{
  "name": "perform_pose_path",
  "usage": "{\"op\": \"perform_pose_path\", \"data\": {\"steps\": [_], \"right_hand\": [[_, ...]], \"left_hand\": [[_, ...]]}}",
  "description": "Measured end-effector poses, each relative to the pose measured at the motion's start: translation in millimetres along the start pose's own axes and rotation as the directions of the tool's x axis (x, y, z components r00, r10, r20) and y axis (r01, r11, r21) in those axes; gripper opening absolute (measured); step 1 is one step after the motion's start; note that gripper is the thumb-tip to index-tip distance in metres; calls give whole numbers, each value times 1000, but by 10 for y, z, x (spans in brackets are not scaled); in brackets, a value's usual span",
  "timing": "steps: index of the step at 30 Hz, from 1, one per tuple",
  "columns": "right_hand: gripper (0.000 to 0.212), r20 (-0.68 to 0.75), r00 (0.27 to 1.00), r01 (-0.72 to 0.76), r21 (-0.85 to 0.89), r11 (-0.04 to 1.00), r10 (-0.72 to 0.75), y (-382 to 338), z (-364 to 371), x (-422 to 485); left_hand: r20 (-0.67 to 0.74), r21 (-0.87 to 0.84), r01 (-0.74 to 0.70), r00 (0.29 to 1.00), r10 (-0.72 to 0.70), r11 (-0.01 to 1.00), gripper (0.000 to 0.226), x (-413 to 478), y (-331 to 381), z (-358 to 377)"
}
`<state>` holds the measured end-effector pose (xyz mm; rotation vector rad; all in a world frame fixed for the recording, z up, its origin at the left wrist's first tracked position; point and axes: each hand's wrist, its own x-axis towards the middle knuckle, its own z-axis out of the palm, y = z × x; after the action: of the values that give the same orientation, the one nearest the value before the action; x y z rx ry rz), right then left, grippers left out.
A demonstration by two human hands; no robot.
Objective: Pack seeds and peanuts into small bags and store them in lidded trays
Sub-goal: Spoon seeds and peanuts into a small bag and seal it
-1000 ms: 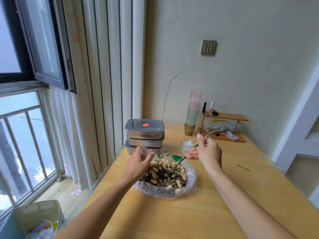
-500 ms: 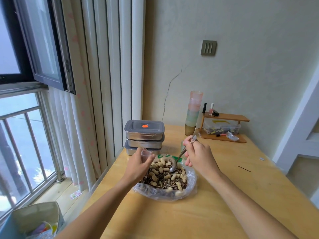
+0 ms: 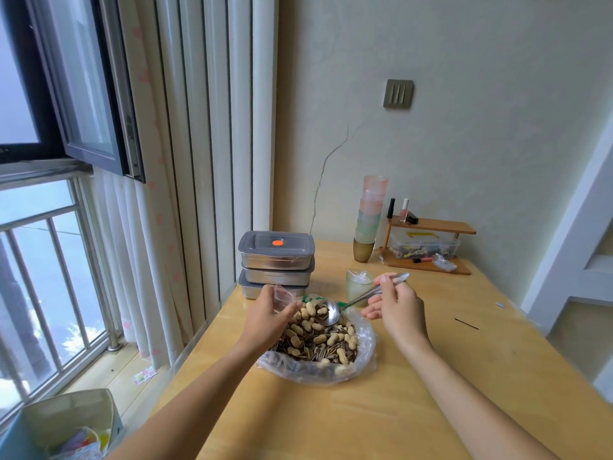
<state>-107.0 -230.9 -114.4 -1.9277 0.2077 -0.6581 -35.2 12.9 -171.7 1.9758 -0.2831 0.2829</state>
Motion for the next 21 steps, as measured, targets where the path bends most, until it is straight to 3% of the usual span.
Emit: {"op": "perform_pose_path", "data": {"steps": [2,4,6,9,11,16,21], "right_hand": [[33,40,971,236,-84,968,-234,8,32,-78],[27,159,896,436,-133,890,-415,28,69,-112],[21,278,814,560,-142,816,-510,43,124,-148],[25,329,749,640,-134,756,-576,3,224,-205],[28,328,747,643,-130,755,-579,-31,261,-225],[28,280,856,487,-153,860,-435,-40,234,-174],[37,104,976,205,-122,971,-193,-39,190,-127]], "left_hand": [[3,6,-10,1000,10,1000,45,-4,9,-10],[4,14,-8,1000,8,1000,45,-1,5,-25],[-1,18,-6,1000,6,1000,46,12,-11,-34],[5,20,-12,1000,11,1000,47,23,-29,-37],[11,23,-7,1000,6,1000,47,25,-31,-37],[17,13,-3,1000,3,1000,46,5,4,-43],[34,-30,30,999,-29,999,56,-10,-6,-49]]}}
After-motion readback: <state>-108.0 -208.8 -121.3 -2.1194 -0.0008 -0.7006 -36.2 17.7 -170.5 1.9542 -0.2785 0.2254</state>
